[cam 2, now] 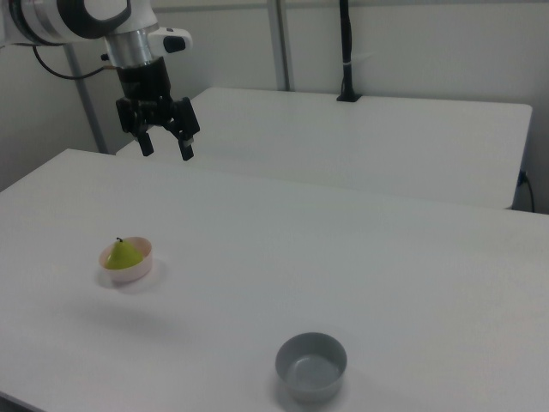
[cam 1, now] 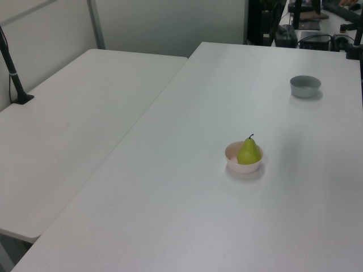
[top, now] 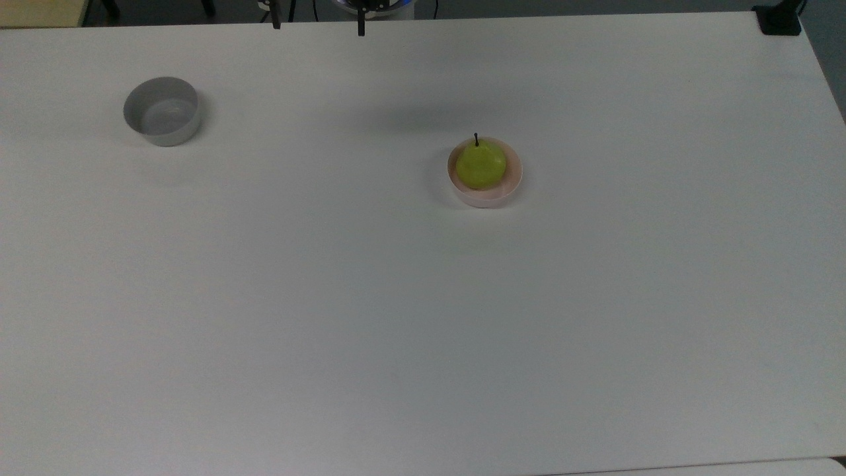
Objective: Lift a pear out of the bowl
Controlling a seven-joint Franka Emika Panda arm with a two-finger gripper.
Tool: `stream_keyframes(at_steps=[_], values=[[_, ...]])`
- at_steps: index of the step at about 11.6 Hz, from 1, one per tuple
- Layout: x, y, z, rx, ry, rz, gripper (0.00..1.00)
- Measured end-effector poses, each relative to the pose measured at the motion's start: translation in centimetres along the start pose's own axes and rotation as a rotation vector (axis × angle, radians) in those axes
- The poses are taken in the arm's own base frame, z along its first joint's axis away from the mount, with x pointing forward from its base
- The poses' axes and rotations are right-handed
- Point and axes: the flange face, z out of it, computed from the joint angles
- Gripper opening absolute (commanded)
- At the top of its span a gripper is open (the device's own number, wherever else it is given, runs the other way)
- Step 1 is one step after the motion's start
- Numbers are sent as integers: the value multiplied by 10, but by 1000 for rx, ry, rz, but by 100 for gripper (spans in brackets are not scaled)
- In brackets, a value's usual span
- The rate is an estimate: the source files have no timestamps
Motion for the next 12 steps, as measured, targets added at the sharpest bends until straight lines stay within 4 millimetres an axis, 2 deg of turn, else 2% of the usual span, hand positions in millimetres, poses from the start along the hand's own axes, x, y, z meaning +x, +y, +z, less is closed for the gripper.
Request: stream_keyframes(at_steps=[5, 8, 9, 10, 12], values=[[0, 0, 0, 0, 0, 0, 100], [0, -15, -1, -1, 2, -26, 100], [-1, -24, -2, 0, 4, -42, 100], [-2, -42, -4, 3, 6, -74, 100], [-9, -94, -8, 6, 13, -126, 100]])
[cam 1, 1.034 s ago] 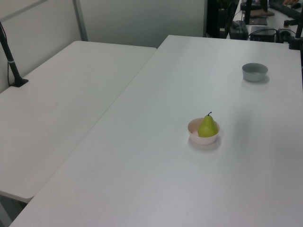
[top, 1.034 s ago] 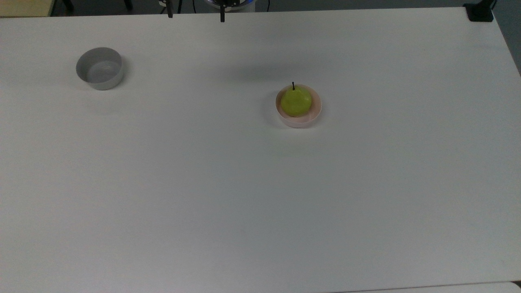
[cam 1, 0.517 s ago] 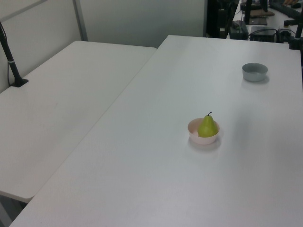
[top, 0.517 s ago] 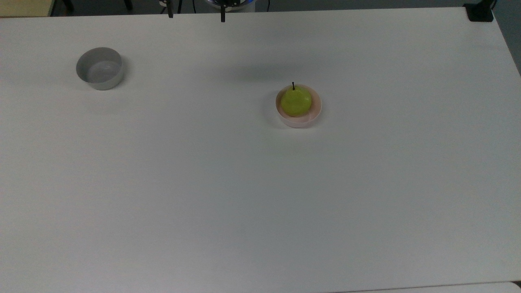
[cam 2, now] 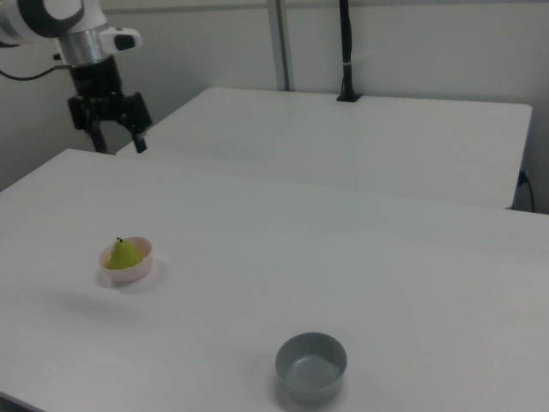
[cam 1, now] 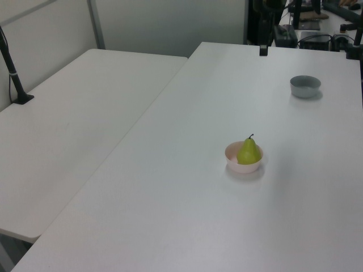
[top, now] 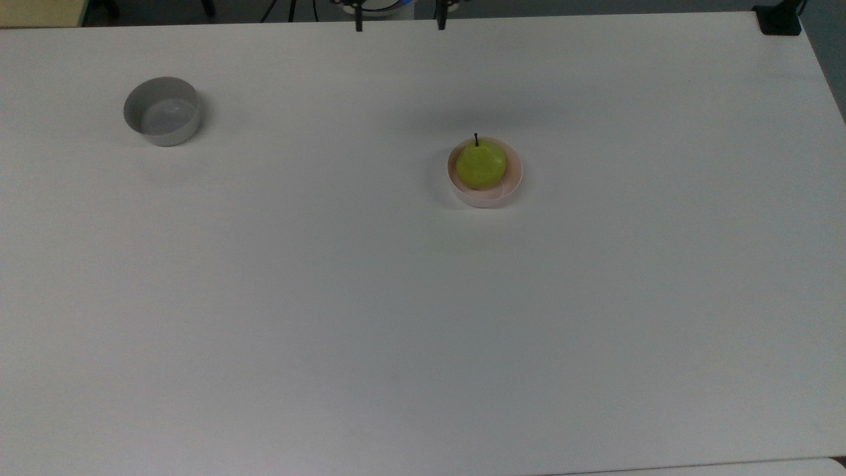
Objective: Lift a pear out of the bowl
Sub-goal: 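Move the open gripper over the green pear in the pink bowl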
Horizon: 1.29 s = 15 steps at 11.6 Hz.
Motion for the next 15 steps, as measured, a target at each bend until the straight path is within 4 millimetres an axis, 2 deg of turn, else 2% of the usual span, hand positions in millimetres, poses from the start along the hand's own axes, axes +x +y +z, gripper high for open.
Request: stream_keyframes(at_steps=[2, 3, 5, 8, 10, 15], values=[[-4, -48, 2, 1, -6, -22, 100], [-7, -66, 5, 1, -13, -42, 100], [-10, -86, 8, 0, -18, -76, 100], [-13, -97, 17, -3, -37, -98, 100], [-10, -109, 44, -3, -37, -118, 100], [2, -124, 131, 13, -24, -143, 100]])
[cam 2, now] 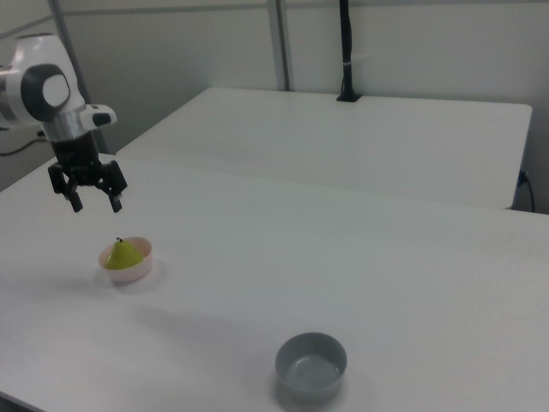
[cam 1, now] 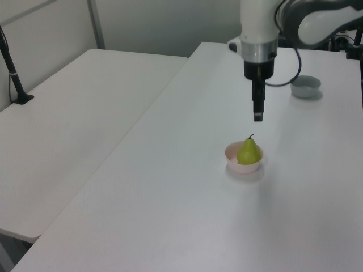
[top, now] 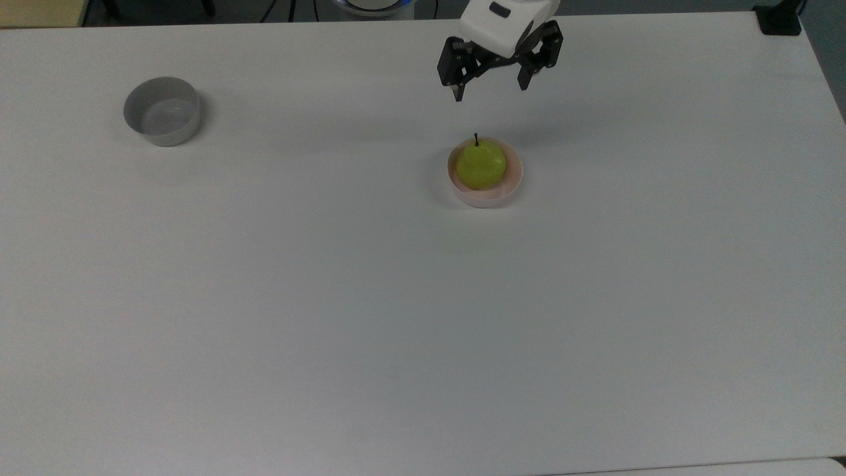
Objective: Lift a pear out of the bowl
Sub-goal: 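Move the open gripper over the green pear in the pink bowl, then lower the gripper around the pear and close on it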
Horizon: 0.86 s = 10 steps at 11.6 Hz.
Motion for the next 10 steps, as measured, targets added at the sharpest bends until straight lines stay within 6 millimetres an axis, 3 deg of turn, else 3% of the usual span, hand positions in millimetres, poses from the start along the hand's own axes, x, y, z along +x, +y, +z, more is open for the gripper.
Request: stream_keyframes(at_steps=[4, 10], values=[[14, -2, 55, 12, -38, -8, 100], [14, -5, 100, 1, -10, -31, 100]])
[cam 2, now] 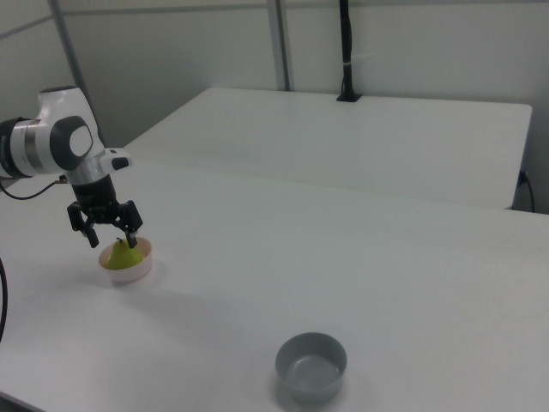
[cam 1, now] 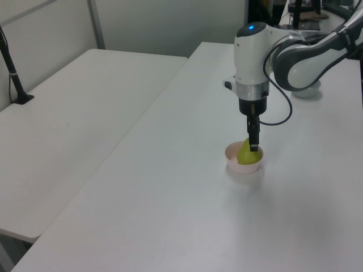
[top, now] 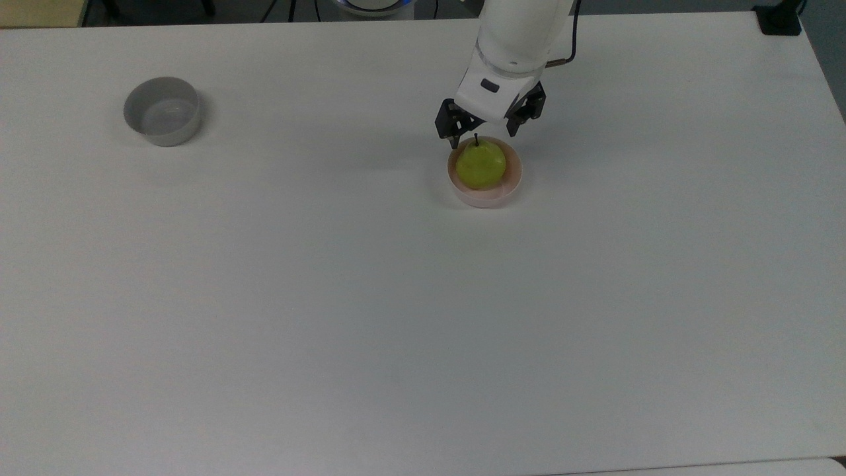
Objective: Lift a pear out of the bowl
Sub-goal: 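Lower the gripper around the pear and close on it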
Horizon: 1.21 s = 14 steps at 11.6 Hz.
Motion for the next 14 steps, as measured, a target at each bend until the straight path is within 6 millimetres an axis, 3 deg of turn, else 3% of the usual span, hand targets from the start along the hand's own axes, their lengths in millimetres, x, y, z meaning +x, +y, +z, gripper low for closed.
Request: stream_keyframes(at_steps=[4, 8, 14], values=[[3, -1, 20, 5, -15, -4, 100], [8, -2, 29, 10, -4, -8, 94], [13, 0, 43, -8, 6, -25, 94]])
